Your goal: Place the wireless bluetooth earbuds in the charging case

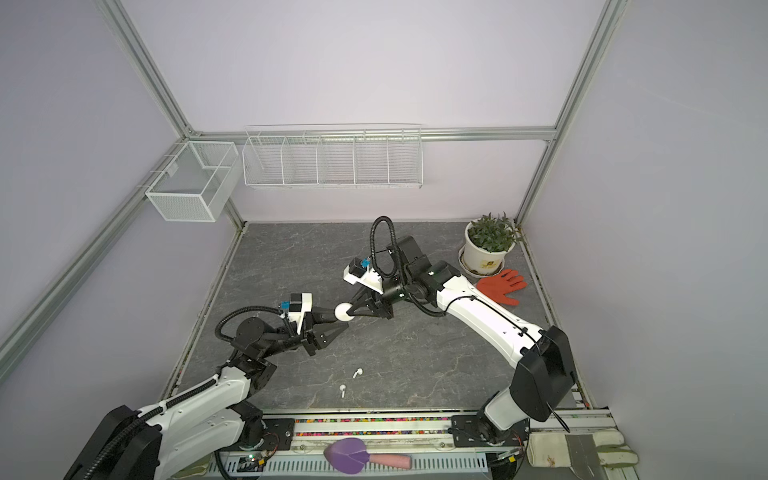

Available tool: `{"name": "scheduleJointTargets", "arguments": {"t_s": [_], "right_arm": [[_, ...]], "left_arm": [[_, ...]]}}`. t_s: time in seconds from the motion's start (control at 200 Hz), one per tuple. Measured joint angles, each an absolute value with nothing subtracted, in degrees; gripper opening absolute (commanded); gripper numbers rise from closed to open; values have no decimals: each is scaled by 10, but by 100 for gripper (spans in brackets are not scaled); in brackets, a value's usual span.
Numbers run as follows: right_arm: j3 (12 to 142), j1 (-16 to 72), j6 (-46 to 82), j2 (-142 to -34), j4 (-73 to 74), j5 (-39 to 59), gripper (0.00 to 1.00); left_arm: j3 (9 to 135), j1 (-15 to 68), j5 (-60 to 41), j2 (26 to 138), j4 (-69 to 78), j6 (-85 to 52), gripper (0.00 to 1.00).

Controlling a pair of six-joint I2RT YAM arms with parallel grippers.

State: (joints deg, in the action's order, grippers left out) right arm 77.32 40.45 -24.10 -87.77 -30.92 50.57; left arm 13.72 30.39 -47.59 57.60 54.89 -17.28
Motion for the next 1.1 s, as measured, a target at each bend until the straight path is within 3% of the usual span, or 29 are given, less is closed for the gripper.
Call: {"name": "scheduleJointTargets", "arguments": {"t_s": [0.41,0.57,0.69,0.78,1.099], "right_arm": [[776,409,-253,-878,-323,506,20],[781,409,-255,-882,-326,506,32],[784,411,-249,-883,-326,500,54],[783,413,-248,-879,-322,482,62],[680,466,-284,-763,-218,351,63]], "left_arm": [[137,304,-475,576,545,-173,19],[137,304,-474,576,545,-174,13],[137,305,-473,576,546,-173,7],[137,306,-470,576,547,-173,3],[137,308,-462,578,558,-173,0]]}}
